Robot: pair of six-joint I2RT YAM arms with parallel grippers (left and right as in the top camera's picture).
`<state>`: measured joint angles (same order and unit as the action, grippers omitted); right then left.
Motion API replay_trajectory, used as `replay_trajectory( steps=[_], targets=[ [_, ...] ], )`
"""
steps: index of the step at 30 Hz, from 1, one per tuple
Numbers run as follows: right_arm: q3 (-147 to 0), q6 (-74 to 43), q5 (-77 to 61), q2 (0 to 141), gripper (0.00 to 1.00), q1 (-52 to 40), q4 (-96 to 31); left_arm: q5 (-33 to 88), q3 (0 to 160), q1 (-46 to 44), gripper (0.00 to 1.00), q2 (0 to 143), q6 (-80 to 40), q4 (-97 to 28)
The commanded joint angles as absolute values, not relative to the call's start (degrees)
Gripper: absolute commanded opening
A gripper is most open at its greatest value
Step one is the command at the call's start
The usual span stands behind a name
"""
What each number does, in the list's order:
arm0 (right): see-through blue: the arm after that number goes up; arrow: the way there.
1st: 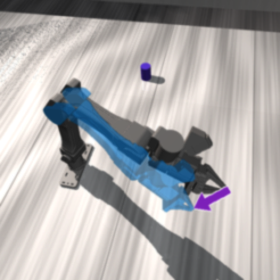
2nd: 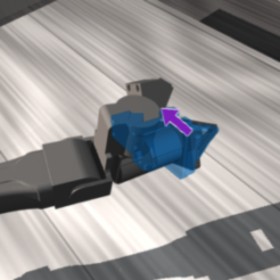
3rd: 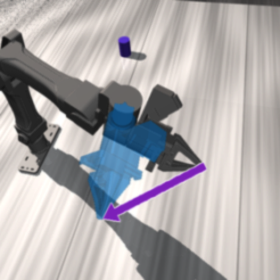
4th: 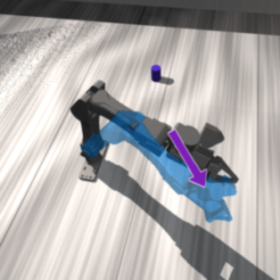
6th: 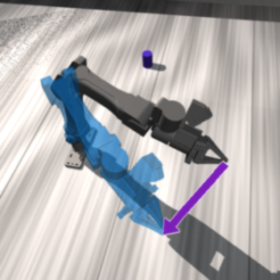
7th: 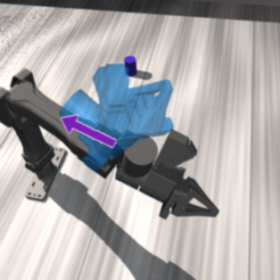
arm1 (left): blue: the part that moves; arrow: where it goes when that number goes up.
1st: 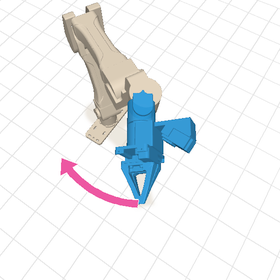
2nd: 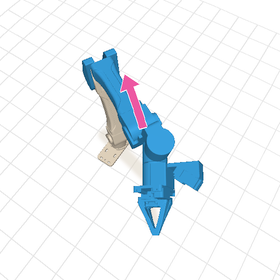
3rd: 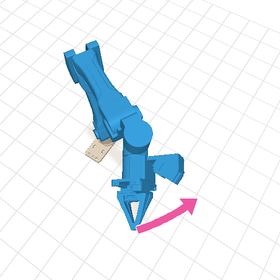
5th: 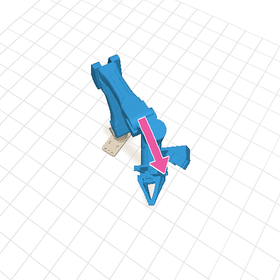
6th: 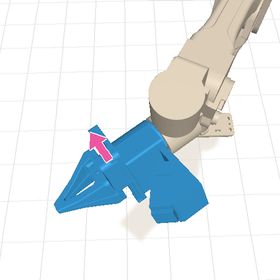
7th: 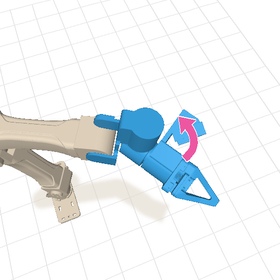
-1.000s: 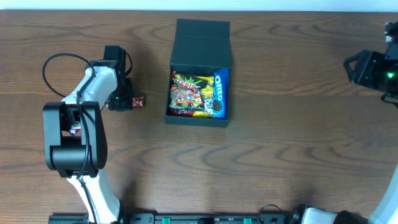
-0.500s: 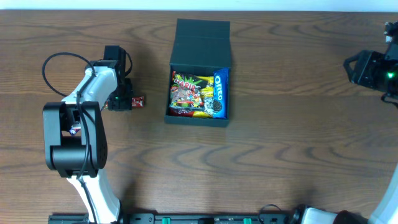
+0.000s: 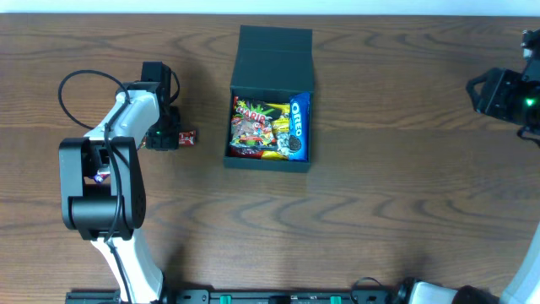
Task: Pack container
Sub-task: 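Grasp the green KitKat Milo bar with the left gripper, then carry the KitKat bar into the box beside the Oreo pack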
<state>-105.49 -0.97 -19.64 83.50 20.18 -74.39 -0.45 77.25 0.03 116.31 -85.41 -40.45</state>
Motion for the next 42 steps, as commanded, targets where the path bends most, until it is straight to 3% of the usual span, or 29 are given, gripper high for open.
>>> replay_trajectory(
  steps=[1,10,20,26,35,42],
  targets=[
    [-106.0,-0.1,-19.5,83.2,0.43,20.6,-74.6,-1.9,76.9,0.1,0.40,117.9,-84.1,-40.6],
    [-106.0,-0.1,-19.5,83.2,0.43,20.6,-74.6,-1.8,76.9,0.1,0.29,117.9,-82.7,-40.6],
    [-106.0,-0.1,-19.5,83.2,0.43,20.6,-74.6,-0.3,76.9,0.1,0.24,117.9,-82.2,-40.7],
    [-106.0,-0.1,-19.5,83.2,0.43,20.6,-74.6,5.7,76.9,-0.2,0.07,117.9,-79.2,-41.4],
    [-106.0,-0.1,-19.5,83.2,0.44,20.6,-74.5,22.6,77.0,-2.1,0.06,117.1,-75.1,-43.0],
    [-106.0,-0.1,-19.5,83.2,0.44,20.6,-74.3,16.1,77.1,-6.1,0.06,108.1,-68.1,-40.2]
  ],
)
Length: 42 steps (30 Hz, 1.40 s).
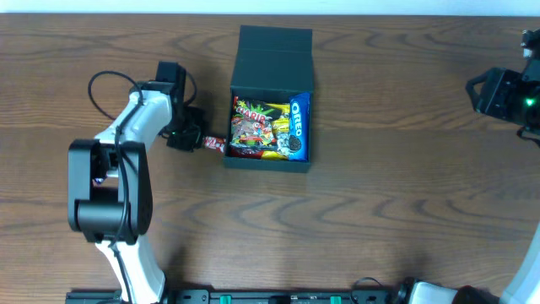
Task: Pack container
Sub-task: 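Carry the KitKat bar into the box beside the Oreo pack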
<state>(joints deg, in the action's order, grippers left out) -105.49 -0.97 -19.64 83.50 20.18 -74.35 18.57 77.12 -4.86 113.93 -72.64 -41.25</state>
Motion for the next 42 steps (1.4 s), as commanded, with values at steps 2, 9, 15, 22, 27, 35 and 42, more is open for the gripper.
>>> replay_trajectory(
  steps=[2,9,15,22,27,35,42],
  targets=[
    [-106.0,-0.1,-19.5,83.2,0.44,20.6,-74.3,11.1,77.2,-7.2,0.06,104.4,-65.1,-38.6],
    [-106.0,-0.1,-19.5,83.2,0.45,20.6,-74.3,4.1,77.5,-12.6,0.06,93.7,-28.9,-25.8],
    [-106.0,-0.1,-19.5,83.2,0.43,20.6,-74.4,4.0,77.5,-23.1,0.06,93.0,-17.2,-25.7],
    [-106.0,-0.1,-19.5,83.2,0.43,20.6,-74.7,2.0,77.5,-32.8,0.06,99.5,-11.6,-27.0],
    [-106.0,-0.1,-19.5,83.2,0.42,20.6,-75.2,5.9,77.5,-34.4,0.06,103.7,-11.6,-29.9],
    [-106.0,-0.1,-19.5,83.2,0.42,20.6,-75.3,6.1,78.1,-34.2,0.06,105.1,-18.3,-30.4],
    [-106.0,-0.1,-19.5,83.2,0.42,20.6,-75.6,8.6,78.3,-34.2,0.06,107.4,-24.9,-31.1]
  ],
)
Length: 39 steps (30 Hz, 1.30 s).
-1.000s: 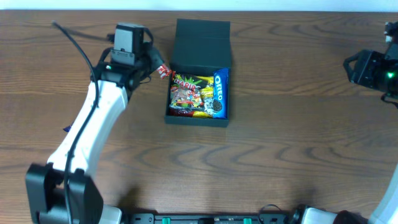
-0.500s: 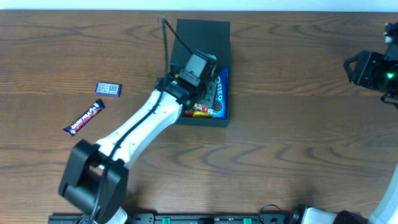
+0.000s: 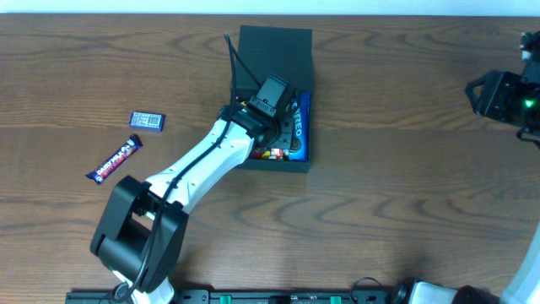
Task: Pack container
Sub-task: 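Carry the KitKat bar into the box beside the Oreo pack, then release the KitKat bar and retract the left gripper left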
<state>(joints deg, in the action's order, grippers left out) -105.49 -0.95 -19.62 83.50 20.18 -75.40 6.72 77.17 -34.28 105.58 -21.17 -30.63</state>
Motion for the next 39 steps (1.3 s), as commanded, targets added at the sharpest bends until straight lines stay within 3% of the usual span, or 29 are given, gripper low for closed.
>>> replay_trajectory(
  steps=[1,14,22,35,38,39],
  targets=[
    [-106.0,-0.1,-19.5,83.2,0.42,20.6,-75.7,9.3,78.3,-34.1,0.06,107.7,-24.9,-31.0],
    [-105.8,18.1,-37.3,83.7,0.42,17.3,-82.0,13.6,82.1,-31.0,0.06,109.6,-23.6,-32.4],
    [-105.6,22.9,-37.5,85.1,0.40,13.0,-85.0,14.0,92.9,-30.8,0.06,116.2,-19.5,-42.1],
    [-105.6,24.5,-37.6,85.6,0.50,12.2,-85.5,16.6,97.6,-30.7,0.06,120.9,-19.3,-46.9],
    [-105.6,24.5,-37.6,85.6,0.55,11.9,-85.4,16.6,97.6,-30.7,0.13,120.9,-19.3,-46.6],
    [-105.6,24.5,-37.6,85.6,0.56,11.9,-85.5,16.5,97.6,-30.7,0.31,120.9,-19.3,-46.6]
  ],
)
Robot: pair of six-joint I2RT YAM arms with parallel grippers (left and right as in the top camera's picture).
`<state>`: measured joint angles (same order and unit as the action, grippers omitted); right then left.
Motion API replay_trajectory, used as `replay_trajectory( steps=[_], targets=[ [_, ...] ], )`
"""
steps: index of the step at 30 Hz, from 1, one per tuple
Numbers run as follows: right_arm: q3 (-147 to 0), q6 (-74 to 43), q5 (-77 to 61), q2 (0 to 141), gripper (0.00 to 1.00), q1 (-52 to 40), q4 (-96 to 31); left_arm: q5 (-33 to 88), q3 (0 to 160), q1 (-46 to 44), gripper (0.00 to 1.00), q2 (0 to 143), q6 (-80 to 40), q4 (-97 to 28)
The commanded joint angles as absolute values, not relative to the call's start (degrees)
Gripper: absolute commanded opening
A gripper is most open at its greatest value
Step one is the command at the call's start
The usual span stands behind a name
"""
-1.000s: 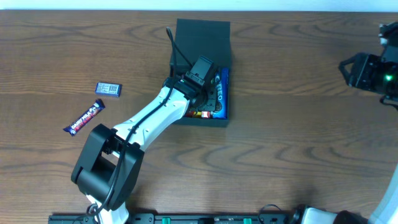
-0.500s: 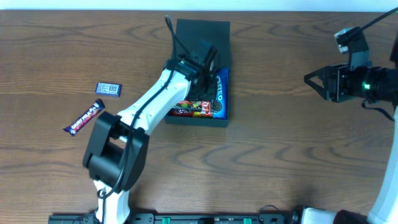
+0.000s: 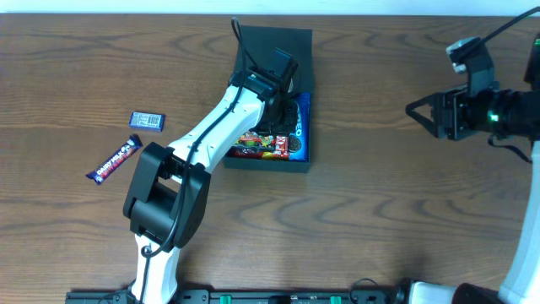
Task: Pack container
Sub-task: 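Release the KitKat bar and retract the left gripper left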
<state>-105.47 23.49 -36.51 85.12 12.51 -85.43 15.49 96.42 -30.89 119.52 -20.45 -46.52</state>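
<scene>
The black box point(image 3: 268, 164) stands at the table's middle back, its lid point(image 3: 295, 42) folded open behind it. Inside show a blue Oreo pack point(image 3: 300, 127) and red and yellow sweet wrappers point(image 3: 257, 150). My left arm reaches across the box, and the left gripper point(image 3: 283, 105) hangs over the sweets with its fingers hidden under the wrist. Out to the right my right gripper point(image 3: 411, 109) points left toward the box, well apart from it. Whether its fingers are apart I cannot make out.
Two loose sweets lie on the table at the left: a small dark packet point(image 3: 147, 121) and a dark purple bar point(image 3: 115, 160). The left arm's base stands at the front left.
My right arm has come in from the right edge toward the box. The left gripper has shifted slightly to the back right over the box's contents.
My left gripper was at a small red sweet left of the box. Then it was with the sweet at the box's left wall. Then it was over the box, with two other sweets uncovered at the left. It is still there, and the right arm has moved in.
</scene>
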Motion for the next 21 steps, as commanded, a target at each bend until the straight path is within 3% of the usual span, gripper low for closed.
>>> replay_trajectory(
  steps=[1,2,5,8,12,16,19,21],
  targets=[
    [-105.6,24.5,-37.6,85.6,0.57,11.9,-85.5,16.4,97.6,-30.7,0.57,120.9,-19.3,-46.6],
    [-105.6,24.5,-37.6,85.6,0.58,11.9,-85.4,16.2,97.6,-30.7,0.65,120.9,-19.2,-46.5],
    [-105.6,24.5,-37.6,85.6,0.58,11.9,-85.4,15.7,98.3,-30.5,0.69,120.9,-19.2,-46.6],
    [-105.6,24.5,-37.5,85.6,0.59,11.9,-85.2,15.5,100.7,-29.9,0.69,120.7,-18.5,-47.7],
    [-105.6,24.5,-37.6,85.6,0.59,11.9,-84.9,10.3,107.9,-28.5,0.58,119.3,-18.0,-54.8],
    [-105.6,24.6,-37.5,85.6,0.60,11.9,-84.3,-0.9,114.7,-27.5,0.52,114.5,-17.9,-62.9],
    [-105.6,25.5,-37.5,85.6,0.62,11.9,-84.2,-16.6,115.6,-26.4,0.60,109.5,-16.8,-67.8],
    [-105.6,25.5,-37.5,85.7,0.62,11.9,-83.9,-25.4,115.6,-24.3,0.61,107.3,-18.0,-72.4]
  ],
)
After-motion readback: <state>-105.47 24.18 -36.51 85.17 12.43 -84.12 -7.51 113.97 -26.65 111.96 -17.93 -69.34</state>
